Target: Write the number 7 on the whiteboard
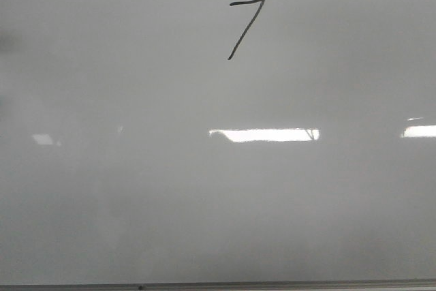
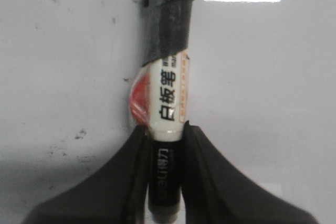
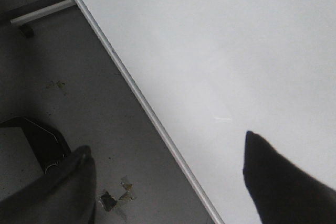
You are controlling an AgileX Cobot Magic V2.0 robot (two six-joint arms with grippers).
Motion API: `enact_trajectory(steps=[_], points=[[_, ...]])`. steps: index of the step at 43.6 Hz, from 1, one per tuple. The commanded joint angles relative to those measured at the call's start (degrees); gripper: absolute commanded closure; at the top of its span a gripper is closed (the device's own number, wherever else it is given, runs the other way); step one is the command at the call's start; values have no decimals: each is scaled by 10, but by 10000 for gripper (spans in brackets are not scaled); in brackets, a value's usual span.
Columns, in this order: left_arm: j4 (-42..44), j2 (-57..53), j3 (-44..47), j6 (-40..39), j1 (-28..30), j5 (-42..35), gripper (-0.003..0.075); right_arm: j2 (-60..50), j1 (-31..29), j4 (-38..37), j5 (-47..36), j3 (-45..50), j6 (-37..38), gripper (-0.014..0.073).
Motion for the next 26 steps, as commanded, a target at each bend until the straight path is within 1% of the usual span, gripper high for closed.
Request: enact_trajectory(steps=[1,4,7,17,22,24,26], points=[[-6,0,-22,-6,-3,-41,510,-2,-3,7,-32,-20,2,-1],[-6,4,-22,-6,-3,-42,426,-2,-3,7,-32,-20,2,-1],[-6,5,-22,-6,-2,-42,384,-2,-3,7,-32,-20,2,-1],[16,5,-33,-5,-2,-34,380,-3,-3,7,-32,-20,2,-1],[29,1,-50,-4,-2,19,380,-6,-3,6,-28,-20,8,-1],[51,-9,-58,-4,-2,44,381,-9,-3,-3,-26,-23,25,-1],[61,-19,-67,-4,-2,71,381,-14,-3,-19,-27,-25,61,-1]])
